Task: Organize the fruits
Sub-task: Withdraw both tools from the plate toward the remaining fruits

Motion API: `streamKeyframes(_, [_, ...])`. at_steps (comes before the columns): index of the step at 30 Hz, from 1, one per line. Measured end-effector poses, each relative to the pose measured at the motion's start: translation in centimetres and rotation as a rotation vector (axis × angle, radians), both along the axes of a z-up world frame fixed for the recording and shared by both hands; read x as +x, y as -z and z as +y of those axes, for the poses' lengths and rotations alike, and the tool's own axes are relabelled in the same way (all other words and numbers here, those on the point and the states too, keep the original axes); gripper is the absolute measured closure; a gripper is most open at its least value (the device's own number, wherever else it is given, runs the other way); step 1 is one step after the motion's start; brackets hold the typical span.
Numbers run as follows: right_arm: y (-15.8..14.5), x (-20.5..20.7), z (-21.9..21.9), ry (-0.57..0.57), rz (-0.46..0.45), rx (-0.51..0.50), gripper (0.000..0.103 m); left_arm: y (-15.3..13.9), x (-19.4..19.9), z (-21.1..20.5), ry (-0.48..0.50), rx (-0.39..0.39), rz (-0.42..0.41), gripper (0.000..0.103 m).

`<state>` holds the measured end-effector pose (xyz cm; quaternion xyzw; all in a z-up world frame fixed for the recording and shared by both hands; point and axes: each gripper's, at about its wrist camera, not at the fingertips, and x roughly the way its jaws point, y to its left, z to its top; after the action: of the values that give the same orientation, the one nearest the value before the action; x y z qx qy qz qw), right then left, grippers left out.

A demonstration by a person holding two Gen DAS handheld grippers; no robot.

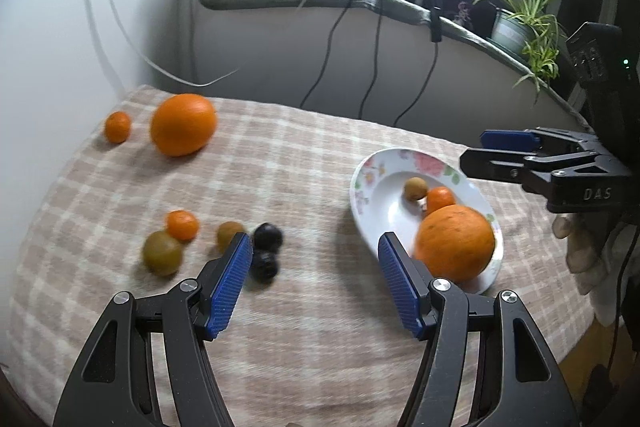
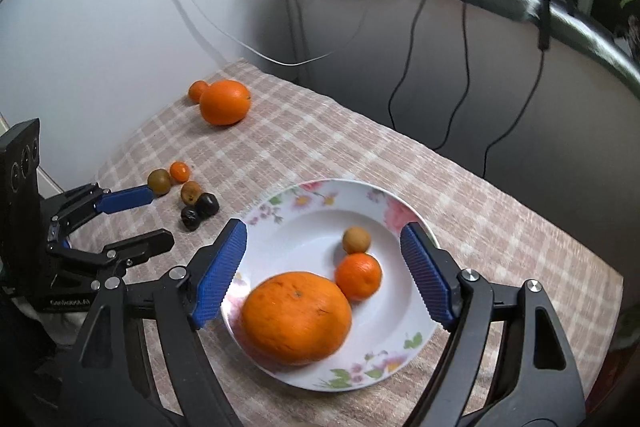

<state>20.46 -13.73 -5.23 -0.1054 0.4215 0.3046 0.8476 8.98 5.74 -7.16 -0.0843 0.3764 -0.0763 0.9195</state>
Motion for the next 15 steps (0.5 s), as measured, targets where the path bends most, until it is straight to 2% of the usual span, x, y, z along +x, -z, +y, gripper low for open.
streamKeyframes(8, [-0.5, -0.7, 2.9, -0.068, -0.017, -0.022, 0.021, 0.6, -1.0, 3.0, -0.057, 0.023, 0.021, 0.038])
streamKeyframes(15, [-0.3, -1.0, 5.5, -0.119, -0.012, -0.029, 0.021, 1.6, -1.7, 6.3, -0.113, 0.012, 0.041, 0.038])
